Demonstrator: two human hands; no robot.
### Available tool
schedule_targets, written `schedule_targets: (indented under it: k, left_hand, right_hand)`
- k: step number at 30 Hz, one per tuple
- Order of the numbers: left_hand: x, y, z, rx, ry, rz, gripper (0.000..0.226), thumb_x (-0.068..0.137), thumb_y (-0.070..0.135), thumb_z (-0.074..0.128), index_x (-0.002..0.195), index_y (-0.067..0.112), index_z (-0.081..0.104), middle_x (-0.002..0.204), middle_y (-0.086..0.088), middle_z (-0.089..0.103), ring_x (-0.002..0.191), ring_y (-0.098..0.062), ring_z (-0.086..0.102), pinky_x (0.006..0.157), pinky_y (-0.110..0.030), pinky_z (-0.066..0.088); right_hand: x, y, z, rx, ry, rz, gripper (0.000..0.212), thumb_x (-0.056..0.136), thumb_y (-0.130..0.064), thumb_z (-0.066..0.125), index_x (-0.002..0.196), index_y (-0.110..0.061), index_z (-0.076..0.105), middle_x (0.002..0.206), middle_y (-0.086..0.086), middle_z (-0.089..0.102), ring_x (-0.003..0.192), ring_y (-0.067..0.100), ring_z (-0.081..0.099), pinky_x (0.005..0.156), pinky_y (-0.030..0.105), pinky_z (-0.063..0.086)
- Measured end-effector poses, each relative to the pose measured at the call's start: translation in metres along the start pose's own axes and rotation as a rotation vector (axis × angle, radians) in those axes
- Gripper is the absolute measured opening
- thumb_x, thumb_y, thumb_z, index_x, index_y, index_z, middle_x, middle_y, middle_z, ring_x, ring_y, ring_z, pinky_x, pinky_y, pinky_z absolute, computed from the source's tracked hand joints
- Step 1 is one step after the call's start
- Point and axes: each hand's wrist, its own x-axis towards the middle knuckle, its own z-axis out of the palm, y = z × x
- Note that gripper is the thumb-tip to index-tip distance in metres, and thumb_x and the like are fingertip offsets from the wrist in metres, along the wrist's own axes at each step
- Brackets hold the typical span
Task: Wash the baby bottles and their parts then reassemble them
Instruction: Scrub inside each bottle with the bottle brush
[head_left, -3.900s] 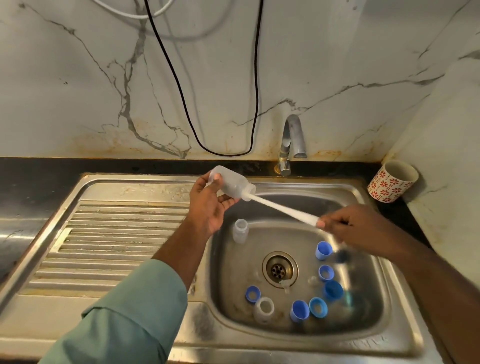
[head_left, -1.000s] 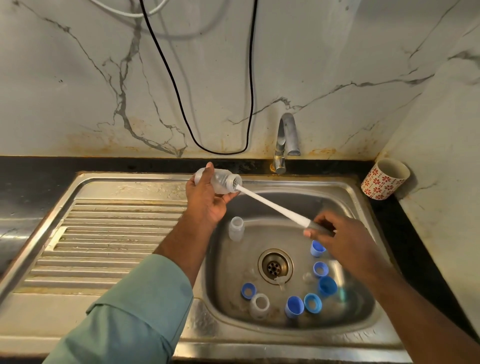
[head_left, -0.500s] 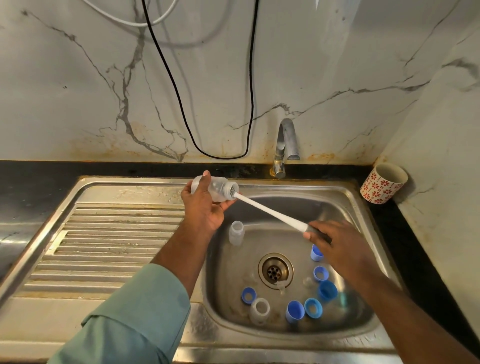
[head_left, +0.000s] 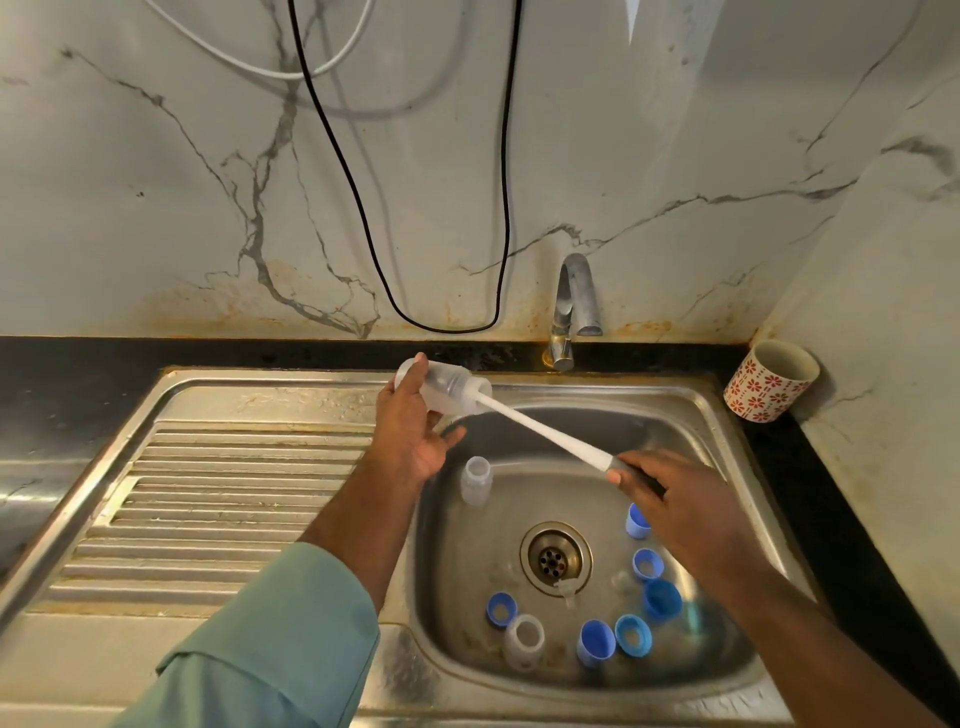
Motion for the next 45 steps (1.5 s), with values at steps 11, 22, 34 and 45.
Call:
schedule_targets:
  k: [11,22,34,45]
  left_hand:
    - [0.004,0.005,-0.004,-0.097,0.006,0.050,0.053,0.090,0.024,0.071,0.137,0.021,0.046,0.133,-0.018,0.049,0.112,-0.042,0.058,0.069,-0.051,0.061]
    - [0.000,-0.001,-0.010,-0.268,0.011,0.066,0.055,0.091,0.007,0.068,0.139,0.020,0.044,0.136,-0.020,0.045,0.116,-0.045,0.054,0.071,-0.063,0.057]
    - [-0.001,-0.002,-0.006,-0.321,0.056,0.105,0.054,0.090,0.005,0.068,0.136,0.022,0.044,0.134,-0.017,0.045,0.115,-0.044,0.053,0.069,-0.064,0.057]
    - [-0.013,-0.006,-0.001,-0.303,0.101,0.095,0.055,0.092,0.003,0.066,0.135,0.026,0.042,0.122,-0.013,0.048,0.107,-0.039,0.054,0.068,-0.059,0.056]
  right_hand:
    - [0.005,0.011,-0.004,-0.178,0.008,-0.115,0.041,0.081,-0.034,0.076,0.118,-0.034,0.057,0.116,-0.019,0.040,0.092,0.006,0.054,0.073,0.021,0.051]
    - [-0.005,0.013,0.009,0.039,-0.099,0.063,0.017,0.096,-0.037,0.055,0.101,-0.026,0.067,0.071,-0.009,0.063,0.065,0.009,0.057,0.070,0.034,0.053]
    - [0.004,0.015,0.002,-0.114,0.075,-0.017,0.027,0.091,-0.037,0.064,0.115,-0.025,0.068,0.096,-0.007,0.067,0.081,0.012,0.063,0.076,0.034,0.055]
    - [0.001,0.012,0.013,-0.164,-0.058,0.099,0.044,0.088,-0.046,0.066,0.128,-0.031,0.057,0.111,-0.015,0.060,0.100,0.009,0.060,0.090,0.031,0.051]
